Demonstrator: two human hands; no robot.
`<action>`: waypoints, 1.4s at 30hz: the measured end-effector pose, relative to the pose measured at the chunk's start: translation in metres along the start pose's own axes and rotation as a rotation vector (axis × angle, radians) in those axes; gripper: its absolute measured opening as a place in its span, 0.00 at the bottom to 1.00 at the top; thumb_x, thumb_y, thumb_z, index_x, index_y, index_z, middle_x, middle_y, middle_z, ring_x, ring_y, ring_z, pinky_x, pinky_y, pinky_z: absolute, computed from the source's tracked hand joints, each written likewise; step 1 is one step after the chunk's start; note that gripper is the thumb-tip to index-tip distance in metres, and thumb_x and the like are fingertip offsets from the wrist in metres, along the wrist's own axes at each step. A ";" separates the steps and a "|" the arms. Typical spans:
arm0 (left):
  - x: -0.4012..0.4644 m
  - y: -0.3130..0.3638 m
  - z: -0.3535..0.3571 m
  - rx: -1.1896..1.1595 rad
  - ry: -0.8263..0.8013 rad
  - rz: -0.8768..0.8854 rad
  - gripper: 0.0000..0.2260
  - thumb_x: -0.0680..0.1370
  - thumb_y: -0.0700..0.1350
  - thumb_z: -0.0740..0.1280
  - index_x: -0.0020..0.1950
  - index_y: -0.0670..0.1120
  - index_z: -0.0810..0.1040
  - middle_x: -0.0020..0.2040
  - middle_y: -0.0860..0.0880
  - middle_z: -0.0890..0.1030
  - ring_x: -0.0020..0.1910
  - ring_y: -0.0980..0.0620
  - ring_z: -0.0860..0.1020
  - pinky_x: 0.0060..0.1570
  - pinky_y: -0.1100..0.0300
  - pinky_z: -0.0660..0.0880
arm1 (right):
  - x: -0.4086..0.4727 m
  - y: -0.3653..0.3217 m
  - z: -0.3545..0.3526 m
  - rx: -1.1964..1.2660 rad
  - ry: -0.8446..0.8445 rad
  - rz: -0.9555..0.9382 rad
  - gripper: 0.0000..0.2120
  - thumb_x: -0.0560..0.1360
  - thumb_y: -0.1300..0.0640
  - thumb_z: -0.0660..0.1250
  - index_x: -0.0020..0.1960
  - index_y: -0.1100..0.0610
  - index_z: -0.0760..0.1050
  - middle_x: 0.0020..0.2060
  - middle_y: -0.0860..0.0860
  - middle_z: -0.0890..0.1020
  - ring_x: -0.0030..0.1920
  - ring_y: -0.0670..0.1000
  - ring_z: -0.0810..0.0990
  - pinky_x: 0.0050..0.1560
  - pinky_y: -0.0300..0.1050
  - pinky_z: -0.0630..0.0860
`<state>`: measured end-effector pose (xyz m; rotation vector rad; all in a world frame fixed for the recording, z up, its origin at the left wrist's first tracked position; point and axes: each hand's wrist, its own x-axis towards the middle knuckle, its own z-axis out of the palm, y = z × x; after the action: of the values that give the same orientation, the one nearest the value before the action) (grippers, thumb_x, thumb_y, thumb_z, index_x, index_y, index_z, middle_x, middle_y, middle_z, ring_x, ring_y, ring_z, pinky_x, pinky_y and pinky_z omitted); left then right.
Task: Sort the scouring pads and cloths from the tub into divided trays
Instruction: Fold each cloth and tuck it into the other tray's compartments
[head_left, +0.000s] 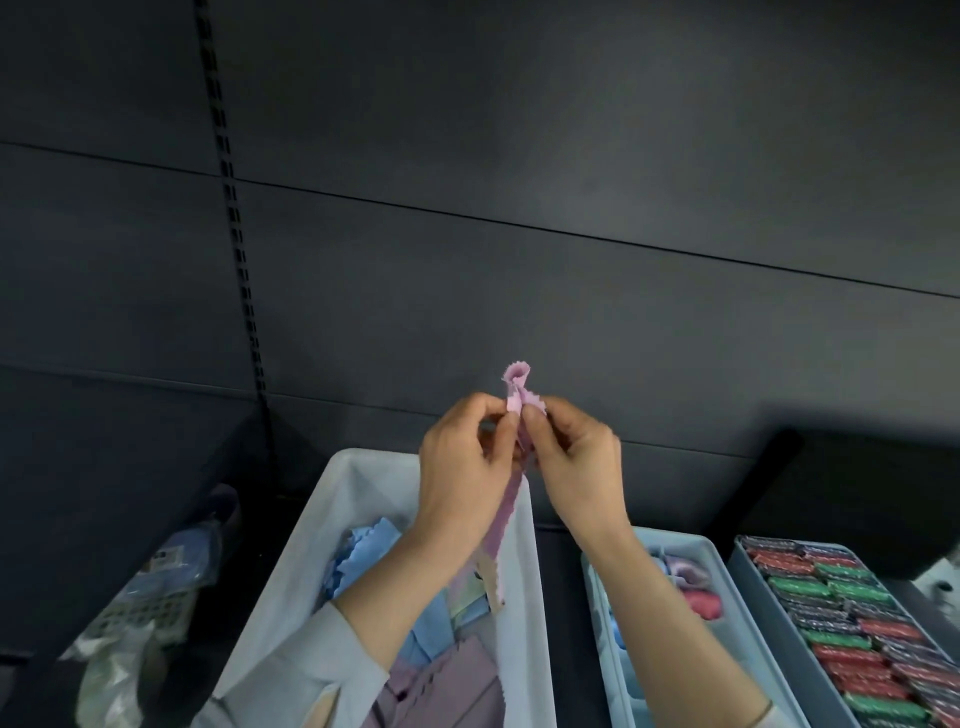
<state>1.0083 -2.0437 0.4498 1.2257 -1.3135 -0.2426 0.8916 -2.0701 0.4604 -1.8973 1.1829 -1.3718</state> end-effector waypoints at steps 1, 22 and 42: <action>0.000 -0.001 0.000 -0.002 0.002 0.001 0.05 0.78 0.42 0.66 0.46 0.51 0.80 0.38 0.55 0.83 0.37 0.58 0.81 0.41 0.53 0.78 | -0.001 -0.001 0.000 0.012 -0.013 -0.003 0.11 0.80 0.52 0.64 0.41 0.54 0.79 0.31 0.53 0.80 0.32 0.49 0.75 0.37 0.52 0.78; 0.036 -0.025 -0.038 -0.543 -0.342 -0.569 0.06 0.76 0.39 0.71 0.51 0.44 0.83 0.50 0.46 0.85 0.50 0.49 0.82 0.57 0.51 0.77 | 0.023 -0.001 -0.054 0.350 -0.239 0.176 0.07 0.77 0.60 0.68 0.49 0.63 0.82 0.40 0.57 0.83 0.38 0.51 0.79 0.42 0.41 0.77; 0.009 -0.001 0.003 0.045 0.067 0.043 0.07 0.77 0.48 0.69 0.44 0.49 0.73 0.38 0.56 0.78 0.37 0.58 0.78 0.37 0.62 0.73 | 0.016 -0.009 -0.011 0.064 0.032 0.105 0.11 0.77 0.55 0.68 0.36 0.56 0.75 0.30 0.52 0.82 0.32 0.53 0.83 0.35 0.48 0.81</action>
<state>1.0090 -2.0521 0.4540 1.2318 -1.2918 -0.1412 0.8862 -2.0791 0.4792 -1.7501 1.2212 -1.3718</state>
